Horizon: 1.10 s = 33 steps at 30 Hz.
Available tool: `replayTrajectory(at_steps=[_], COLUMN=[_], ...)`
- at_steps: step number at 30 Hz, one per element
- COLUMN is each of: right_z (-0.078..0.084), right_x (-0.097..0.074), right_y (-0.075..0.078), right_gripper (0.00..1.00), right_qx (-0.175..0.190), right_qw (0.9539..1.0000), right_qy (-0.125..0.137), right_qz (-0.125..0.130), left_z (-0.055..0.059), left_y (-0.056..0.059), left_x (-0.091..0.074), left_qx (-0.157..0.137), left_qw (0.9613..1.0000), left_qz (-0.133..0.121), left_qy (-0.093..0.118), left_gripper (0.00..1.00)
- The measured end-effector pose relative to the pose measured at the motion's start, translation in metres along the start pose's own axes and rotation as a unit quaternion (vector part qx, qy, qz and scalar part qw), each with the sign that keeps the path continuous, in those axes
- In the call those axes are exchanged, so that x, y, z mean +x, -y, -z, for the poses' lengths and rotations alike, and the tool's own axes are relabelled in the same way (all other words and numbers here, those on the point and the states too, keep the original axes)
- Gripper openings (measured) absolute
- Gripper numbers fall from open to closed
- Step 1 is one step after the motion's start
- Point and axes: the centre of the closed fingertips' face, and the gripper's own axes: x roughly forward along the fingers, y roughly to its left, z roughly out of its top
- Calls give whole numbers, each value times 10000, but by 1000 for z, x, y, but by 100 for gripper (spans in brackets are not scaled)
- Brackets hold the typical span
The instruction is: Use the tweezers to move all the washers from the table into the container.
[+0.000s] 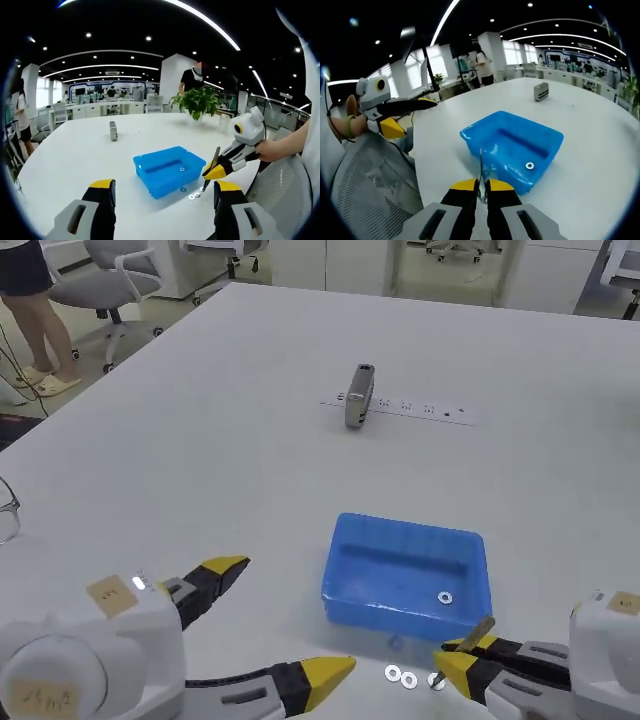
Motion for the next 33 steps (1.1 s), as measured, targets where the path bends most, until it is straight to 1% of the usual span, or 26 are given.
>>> replayTrajectory(at_steps=[2, 3, 4, 6, 7, 10, 11, 12, 13, 15, 17, 20, 23, 26, 27, 28, 29, 31, 33], right_z=[-1, -1, -1, -1, -1, 0, 1, 1, 1, 1, 2, 2, 1, 0, 1, 0, -1, -5, -11], right_x=[2, 3, 4, 7, 8, 8, 7, 6, 7, 7, 6, 6, 6, 5, 4, 3, 2, 0, -1], right_y=[-3, -5, -8, -12, -13, -16, -14, -13, -14, -13, -13, -13, -11, -10, -11, -10, -11, -13, -16], right_gripper=[4, 4, 4, 3, 3, 4, 3, 3, 3, 2, 2, 2, 2, 2, 2, 2, 2, 2, 2], right_qx=[-199, -386, -621, -938, -1031, -1005, -1207, -1300, -1267, -1263, -1314, -1296, -1149, -1037, -1063, -1222, -1278, -1282, -1205], right_qw=[9998, 9992, 9980, 9954, 9945, 9947, 9922, 9910, 9915, 9916, 9909, 9912, 9931, 9943, 9939, 9918, 9911, 9912, 9925], right_qy=[-34, -72, -124, -195, -206, -223, -295, -309, -294, -278, -304, -272, -249, -245, -280, -349, -363, -330, -217], right_qz=[-6, -20, -26, -26, -8, -24, 23, 66, 12, 11, 17, 40, 57, 85, 86, 113, 123, 83, 14], left_z=[2, 3, 4, 6, 5, 3, 0, 0, 0, 0, 0, 0, -1, 0, 0, 0, 0, -1, -1], left_y=[0, 0, 1, 1, 1, 3, 2, 1, 0, 0, 0, 0, 0, 1, 1, 1, 1, 1, 1], left_x=[1, 1, 2, 2, 2, 1, 0, 0, 0, 0, 0, 0, 0, 0, 0, 0, 0, 0, 0], left_qx=[-11, 2, 33, 51, 41, 3, -6, -24, -63, -105, -76, -41, -79, -55, -34, -31, -34, -44, -48], left_qw=[10000, 10000, 9999, 9999, 9999, 9999, 10000, 10000, 10000, 9999, 9999, 10000, 9999, 10000, 10000, 10000, 10000, 10000, 10000], left_qz=[10, 17, 28, 39, 51, 100, 85, 69, 63, 72, 65, 44, 54, 68, 67, 68, 68, 61, 53], left_qy=[-43, -82, -110, -150, -147, -62, 8, 32, 31, 26, 24, 33, 47, 34, 28, 28, 32, 38, 41], left_gripper=[82, 82, 82, 82, 82, 82, 82, 82, 82, 82, 81, 81, 81, 81, 81, 81, 81, 81, 81])
